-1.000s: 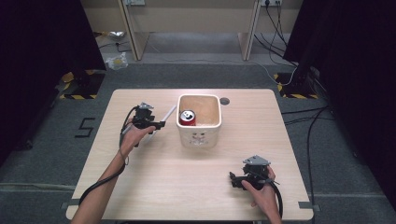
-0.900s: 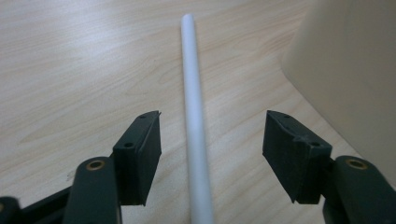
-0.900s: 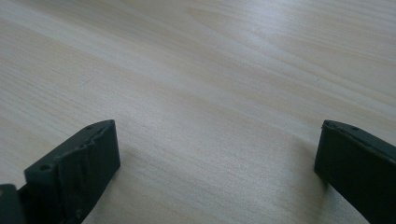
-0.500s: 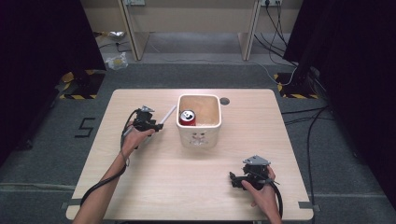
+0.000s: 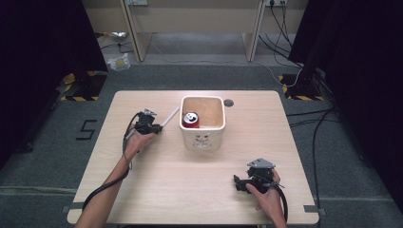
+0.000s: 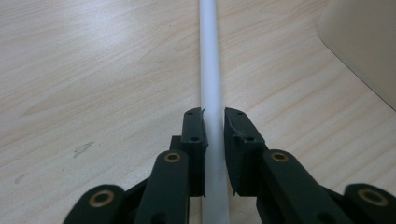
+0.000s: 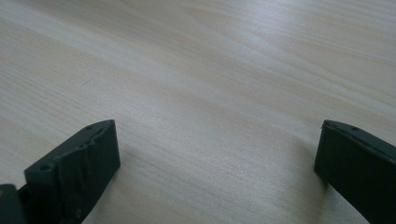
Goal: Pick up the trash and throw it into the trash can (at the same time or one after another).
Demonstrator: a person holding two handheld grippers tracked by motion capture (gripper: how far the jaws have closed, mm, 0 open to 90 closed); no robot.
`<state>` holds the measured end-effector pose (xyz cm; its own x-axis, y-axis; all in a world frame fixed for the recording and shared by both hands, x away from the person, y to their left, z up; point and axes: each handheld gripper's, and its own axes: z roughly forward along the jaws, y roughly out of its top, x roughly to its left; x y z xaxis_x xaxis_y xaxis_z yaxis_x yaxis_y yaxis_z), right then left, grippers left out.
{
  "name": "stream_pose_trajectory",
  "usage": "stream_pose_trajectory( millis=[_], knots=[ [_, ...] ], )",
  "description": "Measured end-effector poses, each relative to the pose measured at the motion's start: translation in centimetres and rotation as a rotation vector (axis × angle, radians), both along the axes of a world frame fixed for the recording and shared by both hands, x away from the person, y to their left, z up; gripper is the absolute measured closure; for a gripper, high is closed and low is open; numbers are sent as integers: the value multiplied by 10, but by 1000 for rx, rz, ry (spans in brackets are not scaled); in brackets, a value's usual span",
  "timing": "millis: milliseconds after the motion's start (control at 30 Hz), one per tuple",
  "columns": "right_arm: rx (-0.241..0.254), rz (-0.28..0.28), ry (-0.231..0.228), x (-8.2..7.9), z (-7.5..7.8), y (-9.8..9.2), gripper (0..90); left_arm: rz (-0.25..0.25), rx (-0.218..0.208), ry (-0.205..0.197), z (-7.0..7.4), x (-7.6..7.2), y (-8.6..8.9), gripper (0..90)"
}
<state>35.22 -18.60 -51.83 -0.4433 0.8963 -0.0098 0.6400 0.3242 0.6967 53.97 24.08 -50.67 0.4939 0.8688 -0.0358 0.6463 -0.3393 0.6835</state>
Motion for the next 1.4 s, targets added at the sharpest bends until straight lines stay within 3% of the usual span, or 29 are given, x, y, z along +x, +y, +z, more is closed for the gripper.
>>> stream_pose_trajectory(
  millis=[167, 367, 800, 1400],
  knots=[
    [-1, 2, -2, 0, 0, 0, 3, 5, 6, 9, 1, -1, 1, 792],
    [0, 0, 0, 0, 0, 0, 2, 4, -35, 2, 10, -3, 4, 794],
    [-2, 2, -1, 0, 0, 0, 2, -22, -103, -39, 43, -10, 7, 793],
    [-2, 2, -2, 0, 0, 0, 3, -75, -127, -138, 100, -20, -1, 792]
  ],
)
